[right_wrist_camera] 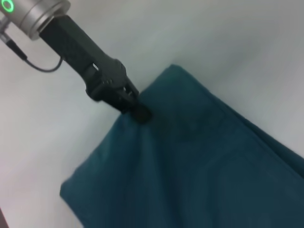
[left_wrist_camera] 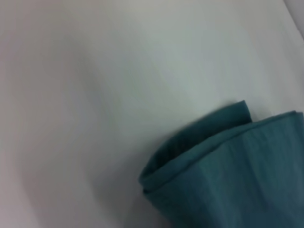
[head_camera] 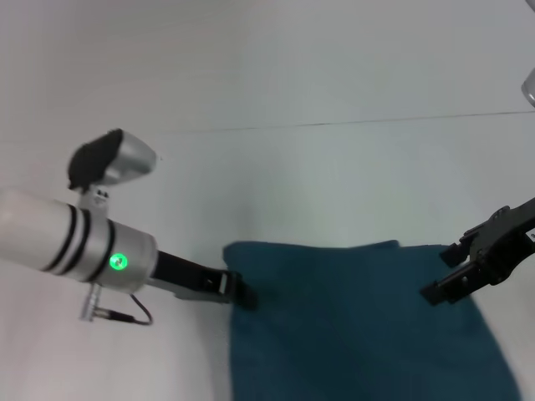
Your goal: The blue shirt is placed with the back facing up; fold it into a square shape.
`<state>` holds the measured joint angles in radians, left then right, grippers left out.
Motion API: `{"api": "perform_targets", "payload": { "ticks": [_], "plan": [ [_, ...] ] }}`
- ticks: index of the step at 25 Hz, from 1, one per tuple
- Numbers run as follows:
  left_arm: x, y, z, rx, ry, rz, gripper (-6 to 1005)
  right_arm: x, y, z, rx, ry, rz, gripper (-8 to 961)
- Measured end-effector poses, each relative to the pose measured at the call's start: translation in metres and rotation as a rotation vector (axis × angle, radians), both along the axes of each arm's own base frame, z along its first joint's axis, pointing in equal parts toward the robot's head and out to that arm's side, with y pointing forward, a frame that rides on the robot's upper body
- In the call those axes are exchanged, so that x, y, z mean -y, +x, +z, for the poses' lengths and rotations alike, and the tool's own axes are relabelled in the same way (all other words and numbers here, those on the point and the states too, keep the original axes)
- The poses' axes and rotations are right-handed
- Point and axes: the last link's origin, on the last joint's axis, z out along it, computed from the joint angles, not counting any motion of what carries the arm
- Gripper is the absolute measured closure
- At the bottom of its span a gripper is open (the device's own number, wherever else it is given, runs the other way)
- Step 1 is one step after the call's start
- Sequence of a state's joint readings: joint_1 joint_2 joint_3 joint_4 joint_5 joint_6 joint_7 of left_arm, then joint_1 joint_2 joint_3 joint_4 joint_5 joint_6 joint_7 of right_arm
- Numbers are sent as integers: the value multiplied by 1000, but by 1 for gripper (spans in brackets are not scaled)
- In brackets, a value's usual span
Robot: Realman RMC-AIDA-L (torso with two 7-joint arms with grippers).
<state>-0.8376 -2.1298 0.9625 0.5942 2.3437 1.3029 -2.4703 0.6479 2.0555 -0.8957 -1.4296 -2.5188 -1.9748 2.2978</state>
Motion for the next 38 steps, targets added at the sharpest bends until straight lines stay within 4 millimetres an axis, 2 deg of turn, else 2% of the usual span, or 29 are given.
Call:
{"api": "perform_targets", "payload": {
  "ticks": [5,9,15,22,33,38],
  "plan": [
    [-13,-9,21,-42,42,-14,958,0,-1,-1,-2,0,2,144],
    [-23,-13,35,-92,75,-31,940,-1,-3,-2,-3,-2,9,144],
    [-36,-13,45,-156,119,-54,914,-1,-4,-2,-4,-3,11,144],
    [-49,-23,63,-192,200,-21,883,-1,-4,-3,-6,-4,9,145],
    [-48,-29,67,-203,209,10,834,-1,-5,-4,-8,-6,14,146],
    [-49,-34,78,-189,256,55,812,-1,-5,-4,-7,-6,12,146]
  ]
}}
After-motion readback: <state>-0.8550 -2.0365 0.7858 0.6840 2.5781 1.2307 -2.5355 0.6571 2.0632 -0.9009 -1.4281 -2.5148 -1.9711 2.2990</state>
